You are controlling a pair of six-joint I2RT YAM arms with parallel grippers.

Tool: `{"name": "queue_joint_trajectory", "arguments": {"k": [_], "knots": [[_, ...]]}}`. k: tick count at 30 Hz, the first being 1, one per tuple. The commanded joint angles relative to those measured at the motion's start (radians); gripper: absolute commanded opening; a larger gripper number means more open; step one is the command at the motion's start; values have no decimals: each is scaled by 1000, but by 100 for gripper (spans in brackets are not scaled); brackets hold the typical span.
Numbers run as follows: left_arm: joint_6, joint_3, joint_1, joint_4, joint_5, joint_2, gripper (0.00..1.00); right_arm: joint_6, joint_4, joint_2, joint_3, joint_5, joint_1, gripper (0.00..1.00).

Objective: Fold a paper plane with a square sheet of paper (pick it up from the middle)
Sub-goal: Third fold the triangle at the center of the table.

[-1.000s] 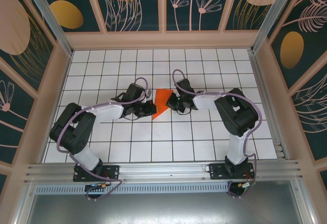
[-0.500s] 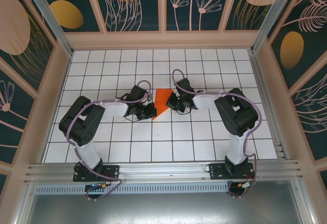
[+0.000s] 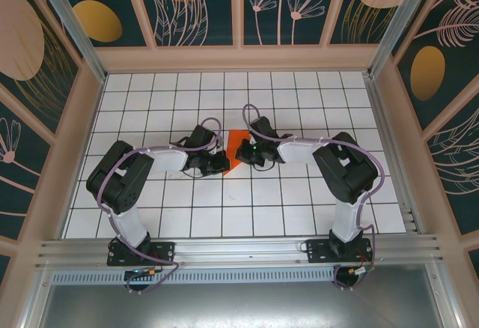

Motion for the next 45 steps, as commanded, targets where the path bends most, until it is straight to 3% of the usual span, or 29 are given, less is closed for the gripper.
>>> {"name": "queue_joint_trajectory", "arguments": {"k": [1,28,33,40,45], "knots": [[17,-16,-2,-65,-47,32,0,29,22,9,5,-22,13,0],[10,-17,-2,-60,-55,32,0,53,-5,51,3,-25,48,0],[-9,-29,-3,-92,-87,30,0,32,0,39,-50,-1,-22,0],[-3,-32,-2,-131,-104,53,0,-32,-16,5,-85,28,-200,0],[8,-18,-3,-122,-93,47,0,-49,-75,-77,-57,89,-230,0]]}}
